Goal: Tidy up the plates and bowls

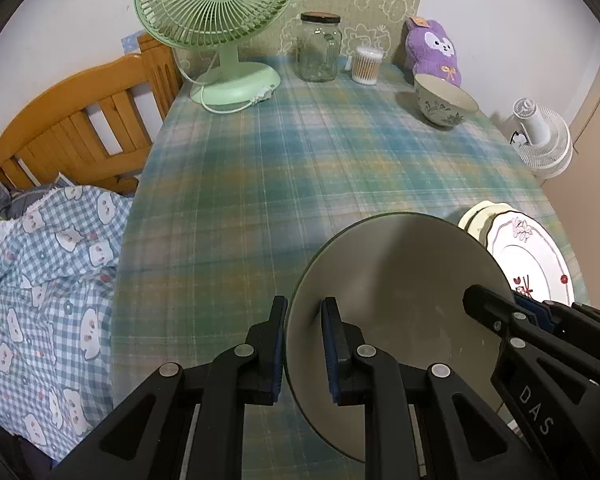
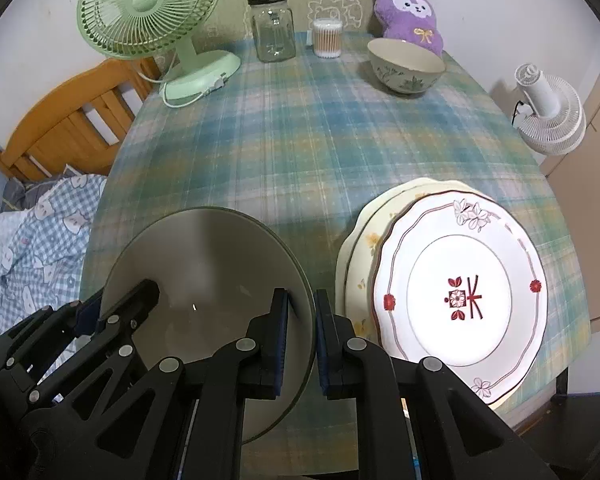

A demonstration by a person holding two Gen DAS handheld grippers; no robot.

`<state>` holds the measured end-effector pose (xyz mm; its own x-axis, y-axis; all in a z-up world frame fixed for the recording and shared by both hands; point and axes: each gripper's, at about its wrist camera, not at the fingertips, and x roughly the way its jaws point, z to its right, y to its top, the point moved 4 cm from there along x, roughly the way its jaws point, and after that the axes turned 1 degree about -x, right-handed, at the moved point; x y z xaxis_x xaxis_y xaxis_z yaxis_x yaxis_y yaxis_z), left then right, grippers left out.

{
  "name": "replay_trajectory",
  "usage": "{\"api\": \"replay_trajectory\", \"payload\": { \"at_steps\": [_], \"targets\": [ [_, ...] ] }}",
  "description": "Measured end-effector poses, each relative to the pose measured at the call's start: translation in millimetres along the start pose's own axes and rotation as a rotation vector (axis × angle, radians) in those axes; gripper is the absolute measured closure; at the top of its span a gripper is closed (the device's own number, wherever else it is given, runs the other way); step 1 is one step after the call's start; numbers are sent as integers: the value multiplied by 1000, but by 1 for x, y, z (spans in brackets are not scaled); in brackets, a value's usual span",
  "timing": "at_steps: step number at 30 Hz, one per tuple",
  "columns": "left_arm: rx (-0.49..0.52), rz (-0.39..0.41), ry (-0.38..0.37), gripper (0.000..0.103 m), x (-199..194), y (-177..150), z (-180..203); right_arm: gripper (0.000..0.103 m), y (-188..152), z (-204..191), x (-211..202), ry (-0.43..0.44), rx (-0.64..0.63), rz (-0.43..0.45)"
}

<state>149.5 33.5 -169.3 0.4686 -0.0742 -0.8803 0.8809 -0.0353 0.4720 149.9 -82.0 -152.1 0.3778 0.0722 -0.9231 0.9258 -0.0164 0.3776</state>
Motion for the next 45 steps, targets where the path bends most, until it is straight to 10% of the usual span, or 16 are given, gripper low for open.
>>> {"api": "replay_trajectory", "payload": {
  "at_steps": [18, 23, 27, 36, 45],
  "targets": [
    [-4, -9, -4, 87, 9, -2, -1, 87, 1, 0, 8, -20, -20, 1],
    [18, 1, -7, 60, 2, -2, 2, 86, 5, 0, 4, 4, -23, -8],
    [25, 5, 2, 46, -7, 3, 4, 35, 12, 2, -13, 56, -6, 26],
    [-11, 109, -11, 16, -57, 46, 17, 28, 49, 12, -61, 18, 10, 143],
    [30, 183, 16, 12, -66, 95, 46, 21, 92, 40, -85, 9, 46, 244]
  ]
}}
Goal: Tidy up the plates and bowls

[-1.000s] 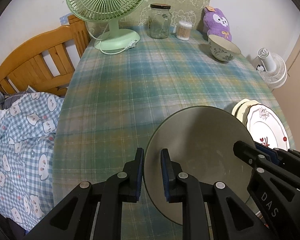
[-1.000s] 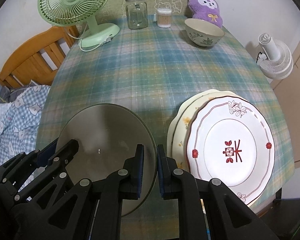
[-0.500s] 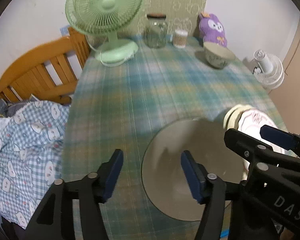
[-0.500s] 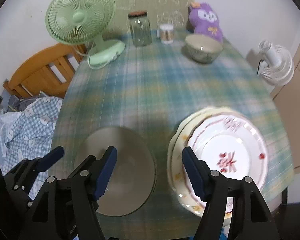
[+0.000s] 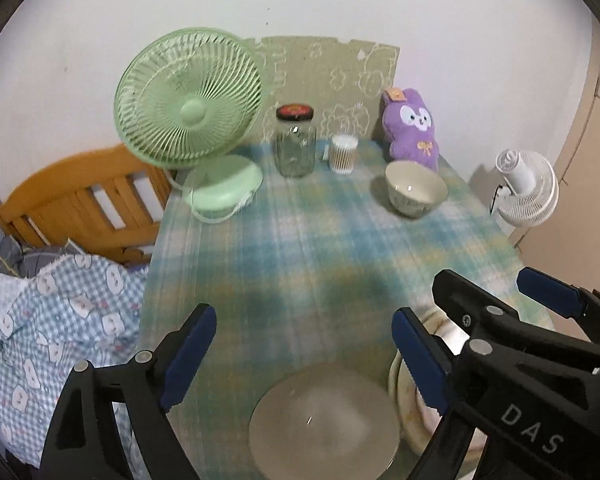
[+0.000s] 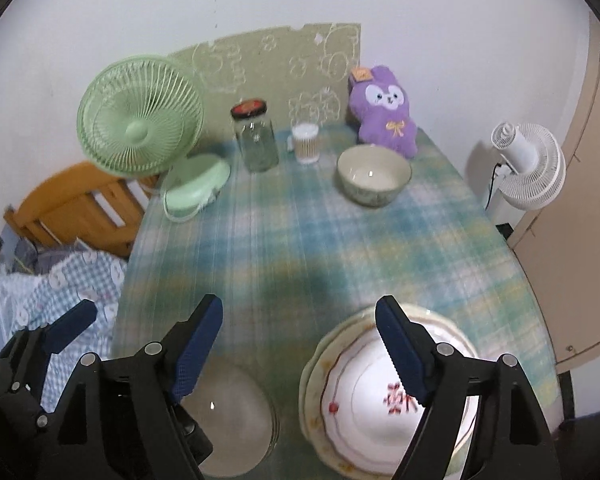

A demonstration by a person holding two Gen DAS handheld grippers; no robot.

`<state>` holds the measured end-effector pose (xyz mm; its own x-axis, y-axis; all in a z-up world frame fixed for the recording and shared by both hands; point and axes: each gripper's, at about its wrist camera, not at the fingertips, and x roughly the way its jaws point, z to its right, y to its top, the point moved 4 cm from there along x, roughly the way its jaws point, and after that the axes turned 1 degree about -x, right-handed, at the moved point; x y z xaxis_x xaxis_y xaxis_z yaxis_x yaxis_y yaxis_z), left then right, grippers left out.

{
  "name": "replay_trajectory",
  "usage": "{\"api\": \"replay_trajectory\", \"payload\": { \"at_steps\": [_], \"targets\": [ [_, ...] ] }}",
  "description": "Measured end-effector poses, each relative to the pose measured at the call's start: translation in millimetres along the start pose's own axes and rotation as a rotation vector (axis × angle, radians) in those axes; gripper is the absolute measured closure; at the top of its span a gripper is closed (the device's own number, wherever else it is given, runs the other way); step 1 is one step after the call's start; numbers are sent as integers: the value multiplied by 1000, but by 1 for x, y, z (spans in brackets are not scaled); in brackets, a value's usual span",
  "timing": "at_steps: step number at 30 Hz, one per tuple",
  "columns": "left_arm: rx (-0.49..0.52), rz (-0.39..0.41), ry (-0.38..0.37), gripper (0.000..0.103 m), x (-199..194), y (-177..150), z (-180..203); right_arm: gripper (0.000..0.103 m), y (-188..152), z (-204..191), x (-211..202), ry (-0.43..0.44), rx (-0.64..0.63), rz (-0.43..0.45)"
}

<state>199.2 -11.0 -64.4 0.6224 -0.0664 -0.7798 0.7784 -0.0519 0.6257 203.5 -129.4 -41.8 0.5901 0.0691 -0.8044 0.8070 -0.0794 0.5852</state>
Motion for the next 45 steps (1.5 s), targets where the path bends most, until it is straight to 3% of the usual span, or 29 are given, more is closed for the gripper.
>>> {"api": "replay_trajectory", "payload": {
  "at_steps": [8, 15, 24, 32, 37, 41, 45],
  "targets": [
    [-17, 12, 20, 13, 21, 40, 42, 19, 43, 42, 17, 49, -7, 31],
    [-72, -10, 48, 14, 48, 62, 78, 12, 81, 81, 44, 89, -76, 14],
    [-121, 18, 108, 15, 85, 93, 119, 12, 128, 123, 82, 108, -179, 20],
    [-97, 21, 115, 19, 133, 117, 143, 12, 150, 143, 120, 100, -210, 45],
    [-74, -6, 136, 19, 168, 126, 150, 12, 160, 156, 154, 99, -180, 3],
    [-120, -3, 71, 21, 194, 125, 148, 12, 166, 160, 177, 78, -196, 2],
    [-104, -19, 114, 21, 218, 128, 150, 12, 169, 161, 203, 74, -206, -13]
  ]
}}
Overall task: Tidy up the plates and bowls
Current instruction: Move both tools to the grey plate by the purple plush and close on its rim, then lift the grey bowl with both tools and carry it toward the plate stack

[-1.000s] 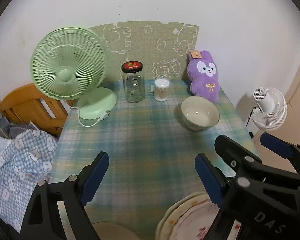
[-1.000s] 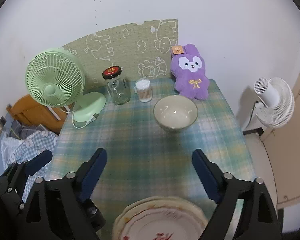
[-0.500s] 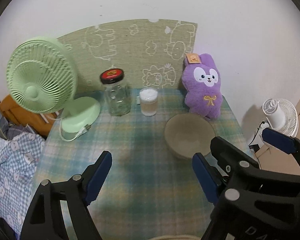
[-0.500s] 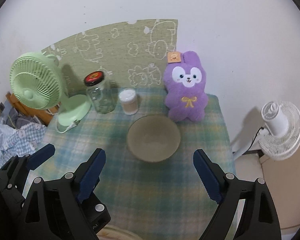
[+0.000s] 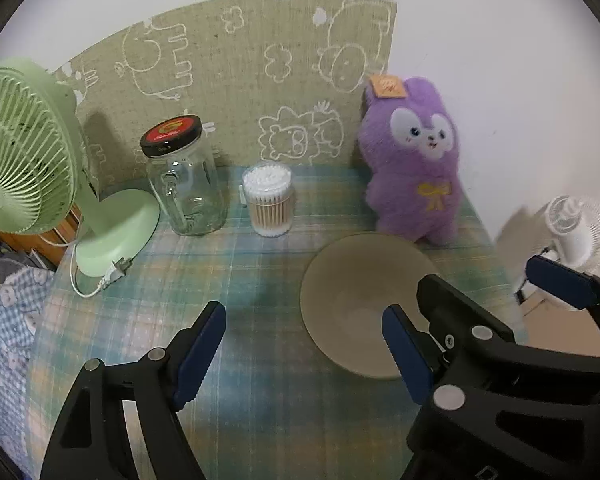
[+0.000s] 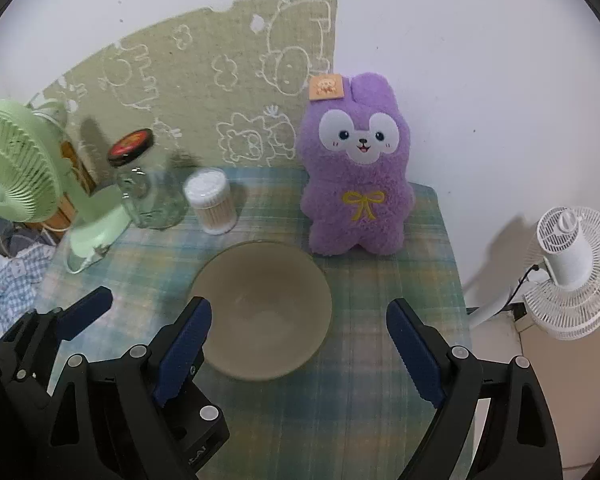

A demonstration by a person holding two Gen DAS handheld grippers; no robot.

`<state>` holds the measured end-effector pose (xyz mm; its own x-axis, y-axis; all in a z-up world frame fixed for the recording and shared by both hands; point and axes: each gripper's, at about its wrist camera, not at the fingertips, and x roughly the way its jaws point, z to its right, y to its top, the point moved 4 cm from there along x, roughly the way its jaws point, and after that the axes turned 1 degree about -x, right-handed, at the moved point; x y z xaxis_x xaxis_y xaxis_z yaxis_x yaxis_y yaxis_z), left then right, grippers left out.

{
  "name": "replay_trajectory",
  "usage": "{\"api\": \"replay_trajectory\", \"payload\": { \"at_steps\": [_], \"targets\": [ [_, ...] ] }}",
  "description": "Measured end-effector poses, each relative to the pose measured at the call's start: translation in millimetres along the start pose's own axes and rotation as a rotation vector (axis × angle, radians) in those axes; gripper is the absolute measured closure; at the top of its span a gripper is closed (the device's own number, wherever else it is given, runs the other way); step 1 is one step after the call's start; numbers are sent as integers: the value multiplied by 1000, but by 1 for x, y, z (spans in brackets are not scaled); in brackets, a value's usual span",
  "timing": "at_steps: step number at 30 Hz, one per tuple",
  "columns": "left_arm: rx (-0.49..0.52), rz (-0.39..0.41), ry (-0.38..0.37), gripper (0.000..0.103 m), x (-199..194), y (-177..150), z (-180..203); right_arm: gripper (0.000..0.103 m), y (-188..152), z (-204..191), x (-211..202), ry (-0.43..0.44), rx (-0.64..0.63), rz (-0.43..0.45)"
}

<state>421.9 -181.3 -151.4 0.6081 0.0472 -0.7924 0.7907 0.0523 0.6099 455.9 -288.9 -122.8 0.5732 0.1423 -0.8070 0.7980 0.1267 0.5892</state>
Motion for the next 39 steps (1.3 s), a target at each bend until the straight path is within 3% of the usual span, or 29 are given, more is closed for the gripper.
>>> {"api": "replay_trajectory", "payload": {
  "at_steps": [6, 8, 10, 13, 14, 16, 23, 28, 39],
  "targets": [
    [0, -7, 25, 27, 30, 9, 2, 13, 5, 9, 30, 25, 49, 16],
    [-2, -16, 42, 30, 41, 11, 1, 18, 6, 12, 39, 25, 66, 15],
    [-2, -29, 41, 40, 49, 12, 1, 33, 5, 14, 49, 40, 85, 0],
    [6, -50, 42, 60, 58, 8, 3, 34, 4, 15, 59, 27, 82, -18],
    [9, -52, 50, 61, 61, 8, 3, 34, 3, 15, 61, 27, 82, -18],
    [7, -54, 61, 69, 64, 8, 3, 46, 2, 15, 66, 35, 86, -21],
    [5, -79, 65, 86, 74, 4, 5, 71, -4, 21, 80, 21, 102, -68],
    [14, -73, 80, 88, 75, 3, 9, 83, -7, 27, 79, 2, 110, -68],
    [29, -81, 72, 89, 75, 3, 8, 88, -8, 28, 83, -20, 133, -90]
  ]
}}
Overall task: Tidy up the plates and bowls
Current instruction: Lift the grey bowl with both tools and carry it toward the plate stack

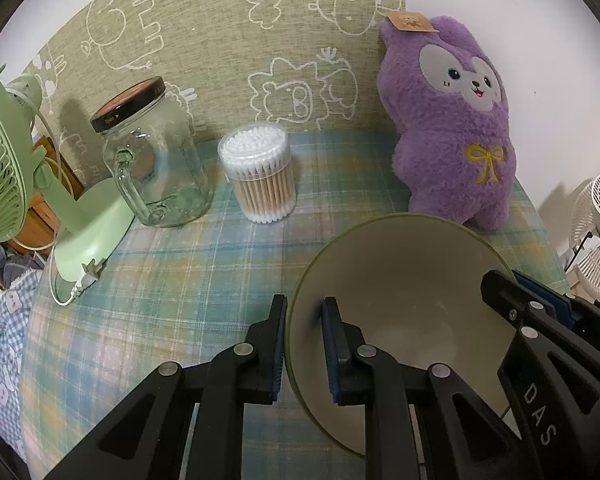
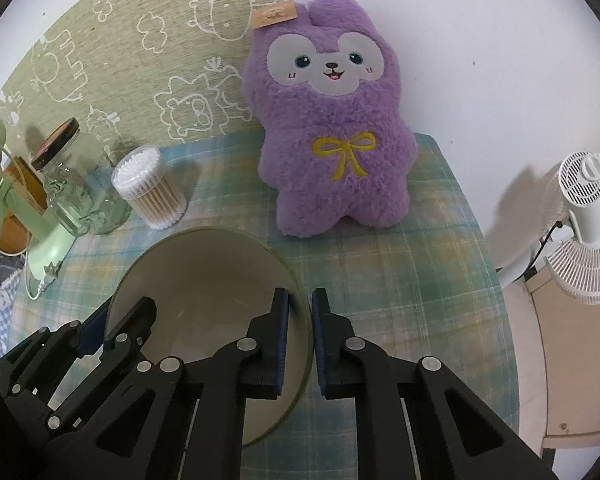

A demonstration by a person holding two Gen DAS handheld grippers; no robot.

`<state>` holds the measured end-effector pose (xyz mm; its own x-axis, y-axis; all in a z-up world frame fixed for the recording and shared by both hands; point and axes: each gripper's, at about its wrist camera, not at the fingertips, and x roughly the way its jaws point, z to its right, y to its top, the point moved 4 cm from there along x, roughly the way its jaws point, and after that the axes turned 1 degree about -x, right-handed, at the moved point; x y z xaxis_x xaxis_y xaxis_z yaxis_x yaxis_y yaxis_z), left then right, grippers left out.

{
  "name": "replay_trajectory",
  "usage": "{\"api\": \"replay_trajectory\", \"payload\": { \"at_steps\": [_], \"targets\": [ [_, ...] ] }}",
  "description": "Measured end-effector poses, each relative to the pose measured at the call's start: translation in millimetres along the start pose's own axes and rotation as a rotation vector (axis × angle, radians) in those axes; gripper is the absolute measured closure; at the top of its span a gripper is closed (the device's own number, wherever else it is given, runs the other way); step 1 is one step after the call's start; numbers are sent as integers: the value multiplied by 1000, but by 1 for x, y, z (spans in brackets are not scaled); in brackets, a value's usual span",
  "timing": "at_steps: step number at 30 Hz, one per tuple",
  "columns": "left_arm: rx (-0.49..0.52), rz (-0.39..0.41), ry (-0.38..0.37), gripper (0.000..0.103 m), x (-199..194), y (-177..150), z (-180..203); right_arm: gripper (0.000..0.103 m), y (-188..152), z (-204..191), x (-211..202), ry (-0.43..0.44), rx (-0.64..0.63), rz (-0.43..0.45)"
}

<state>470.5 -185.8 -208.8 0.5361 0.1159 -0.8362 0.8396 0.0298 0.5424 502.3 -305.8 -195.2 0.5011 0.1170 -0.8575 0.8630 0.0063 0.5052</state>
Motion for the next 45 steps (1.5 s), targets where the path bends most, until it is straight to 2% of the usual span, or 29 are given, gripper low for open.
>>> {"api": "replay_trajectory", "payload": {
  "at_steps": [9, 21, 33, 45],
  "targets": [
    [-3, -12, -6, 88, -14, -9, 0, 88, -10, 0, -17, -6, 30, -7],
    [-11, 17, 2, 88, -64, -21, -15, 88, -26, -14, -66, -3, 27, 19],
    [-19, 67, -3, 88, -130, -38, -46, 88, -46, -49, -135, -18, 12, 68],
    [-25, 99, -19, 88, -183, -74, -100, 88, -84, -105, -190, -42, -3, 98]
  ]
}}
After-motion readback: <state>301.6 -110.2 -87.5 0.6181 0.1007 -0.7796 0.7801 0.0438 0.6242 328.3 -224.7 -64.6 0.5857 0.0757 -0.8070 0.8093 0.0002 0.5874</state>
